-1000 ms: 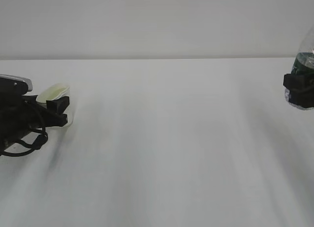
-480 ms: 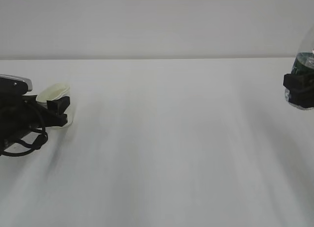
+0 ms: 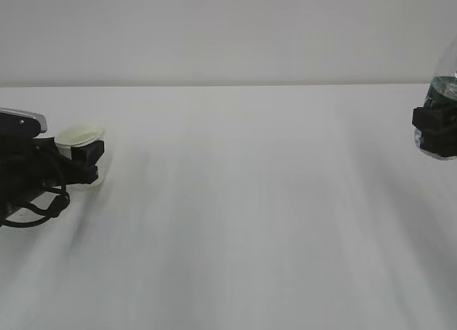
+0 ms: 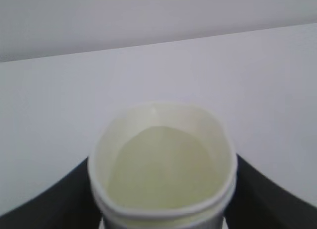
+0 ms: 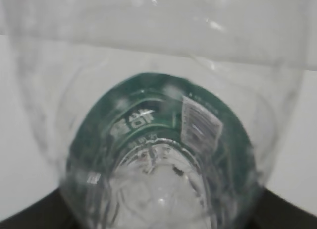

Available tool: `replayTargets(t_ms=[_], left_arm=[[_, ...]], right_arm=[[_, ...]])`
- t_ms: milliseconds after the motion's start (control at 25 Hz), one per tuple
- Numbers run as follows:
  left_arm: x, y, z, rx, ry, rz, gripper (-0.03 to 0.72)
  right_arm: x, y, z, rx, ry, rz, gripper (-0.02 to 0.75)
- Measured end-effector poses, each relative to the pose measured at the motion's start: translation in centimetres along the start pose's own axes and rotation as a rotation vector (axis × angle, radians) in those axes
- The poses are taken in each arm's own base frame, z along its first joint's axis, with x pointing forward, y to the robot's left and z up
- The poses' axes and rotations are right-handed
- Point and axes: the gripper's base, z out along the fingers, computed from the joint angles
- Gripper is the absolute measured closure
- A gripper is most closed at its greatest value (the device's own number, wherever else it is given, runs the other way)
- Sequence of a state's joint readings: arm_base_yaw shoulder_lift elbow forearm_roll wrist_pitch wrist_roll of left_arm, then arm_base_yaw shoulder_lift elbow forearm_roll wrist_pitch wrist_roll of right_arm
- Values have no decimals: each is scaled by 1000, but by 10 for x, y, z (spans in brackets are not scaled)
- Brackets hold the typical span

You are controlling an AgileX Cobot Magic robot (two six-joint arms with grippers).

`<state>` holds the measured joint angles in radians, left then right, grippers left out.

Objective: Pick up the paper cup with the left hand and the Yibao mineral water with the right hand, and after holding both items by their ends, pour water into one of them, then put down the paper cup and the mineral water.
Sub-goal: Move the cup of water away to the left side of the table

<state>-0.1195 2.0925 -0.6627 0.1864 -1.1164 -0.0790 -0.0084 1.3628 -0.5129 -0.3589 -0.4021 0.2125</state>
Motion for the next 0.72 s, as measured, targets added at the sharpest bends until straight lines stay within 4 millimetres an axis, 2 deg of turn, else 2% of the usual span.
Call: replayTargets(t_ms=[200,720], left_arm=[[0,0,0,0,0,0,183],[1,0,0,-5,-3,-4,181]], right_arm=[[0,0,0,0,2,0,336],[0,0,0,0,2,0,336]])
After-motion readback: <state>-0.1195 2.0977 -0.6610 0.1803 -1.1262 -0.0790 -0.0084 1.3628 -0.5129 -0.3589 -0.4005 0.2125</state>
